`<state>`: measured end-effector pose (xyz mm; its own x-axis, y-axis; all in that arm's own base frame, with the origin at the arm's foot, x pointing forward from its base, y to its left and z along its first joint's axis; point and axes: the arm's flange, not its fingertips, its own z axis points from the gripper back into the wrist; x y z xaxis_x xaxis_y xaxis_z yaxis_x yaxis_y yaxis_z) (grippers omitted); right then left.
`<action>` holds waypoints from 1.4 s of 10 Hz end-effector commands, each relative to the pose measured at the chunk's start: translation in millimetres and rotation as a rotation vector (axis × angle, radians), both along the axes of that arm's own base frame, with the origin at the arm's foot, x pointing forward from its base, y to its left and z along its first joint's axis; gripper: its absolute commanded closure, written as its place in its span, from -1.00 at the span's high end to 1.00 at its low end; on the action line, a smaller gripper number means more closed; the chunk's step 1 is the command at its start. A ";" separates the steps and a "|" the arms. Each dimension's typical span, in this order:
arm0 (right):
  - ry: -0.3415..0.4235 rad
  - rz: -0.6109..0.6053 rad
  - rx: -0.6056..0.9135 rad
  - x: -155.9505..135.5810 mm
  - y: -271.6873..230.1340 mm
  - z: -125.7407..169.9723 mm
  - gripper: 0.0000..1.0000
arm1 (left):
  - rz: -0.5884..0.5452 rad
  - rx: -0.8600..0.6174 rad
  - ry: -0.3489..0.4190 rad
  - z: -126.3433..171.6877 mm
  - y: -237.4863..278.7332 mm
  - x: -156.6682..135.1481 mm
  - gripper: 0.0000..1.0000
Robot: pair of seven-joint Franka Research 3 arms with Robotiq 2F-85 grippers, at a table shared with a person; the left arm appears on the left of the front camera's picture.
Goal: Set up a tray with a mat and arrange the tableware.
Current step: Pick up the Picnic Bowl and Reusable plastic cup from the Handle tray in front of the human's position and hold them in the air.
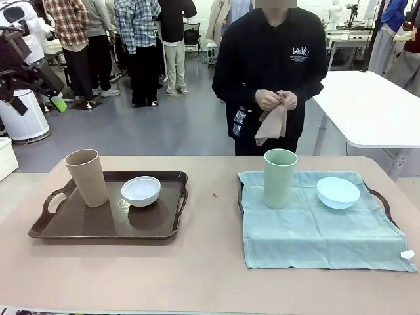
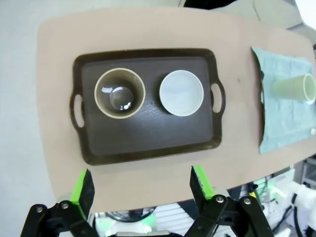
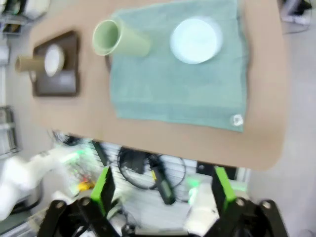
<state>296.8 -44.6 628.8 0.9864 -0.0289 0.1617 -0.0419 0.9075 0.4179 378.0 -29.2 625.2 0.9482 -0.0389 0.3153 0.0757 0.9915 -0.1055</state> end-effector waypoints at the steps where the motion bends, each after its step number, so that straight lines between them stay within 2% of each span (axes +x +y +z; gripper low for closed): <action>1: 0.055 0.132 0.444 22.7 -44.3 11.4 1.00 | -0.039 -0.316 0.028 2.5 40.4 19.2 1.00; 2: 0.115 0.123 0.696 30.0 -78.7 8.0 1.00 | -0.083 -0.546 0.074 -4.4 67.7 29.0 1.00; 3: 0.121 0.121 0.882 30.4 -111.4 3.3 1.00 | -0.164 -0.794 0.095 -6.0 95.8 28.4 1.00; 4: 0.095 0.110 1.015 27.8 -136.3 -2.6 1.00 | -0.199 -1.037 0.060 -5.4 125.1 25.6 1.00; 5: 0.092 0.015 0.973 25.6 -145.2 -13.2 1.00 | -0.190 -1.179 0.001 -8.0 139.9 20.9 1.00; 6: -0.005 0.085 0.645 16.7 -115.9 -5.2 1.00 | -0.078 -0.592 -0.029 -12.1 106.6 21.7 1.00; 7: -0.005 0.085 0.645 16.7 -115.9 -5.2 1.00 | -0.078 -0.592 -0.029 -12.1 106.6 21.7 1.00; 8: 0.017 0.065 0.820 15.9 -149.3 -17.5 1.00 | -0.102 -0.771 -0.059 -12.1 141.6 15.7 1.00; 9: 0.044 -0.110 0.789 28.9 -151.0 -22.0 1.00 | -0.055 -0.810 -0.055 -4.0 132.7 15.8 1.00; 10: 0.039 -0.334 0.730 37.5 -159.5 -34.0 1.00 | 0.047 -0.898 -0.072 -6.4 138.2 17.9 1.00; 11: -0.002 -0.471 0.637 40.6 -170.5 -52.1 1.00 | 0.160 -0.963 -0.076 -19.1 151.1 21.1 1.00; 12: 0.032 -0.476 0.606 40.7 -174.4 -63.5 1.00 | 0.291 -0.973 -0.019 -38.3 162.1 26.5 1.00; 13: 0.092 -0.463 0.588 39.4 -176.3 -76.2 1.00 | 0.438 -0.914 0.113 -53.9 169.9 34.0 1.00; 14: 0.137 -0.441 0.605 37.7 -176.3 -83.1 1.00 | 0.486 -0.881 0.180 -61.0 175.3 36.8 1.00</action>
<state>337.9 -236.5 547.2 0.8567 -0.5124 -0.0595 0.3291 0.4540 0.8280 409.2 156.0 561.7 0.8595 0.5110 -0.0085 -0.2939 0.4806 -0.8262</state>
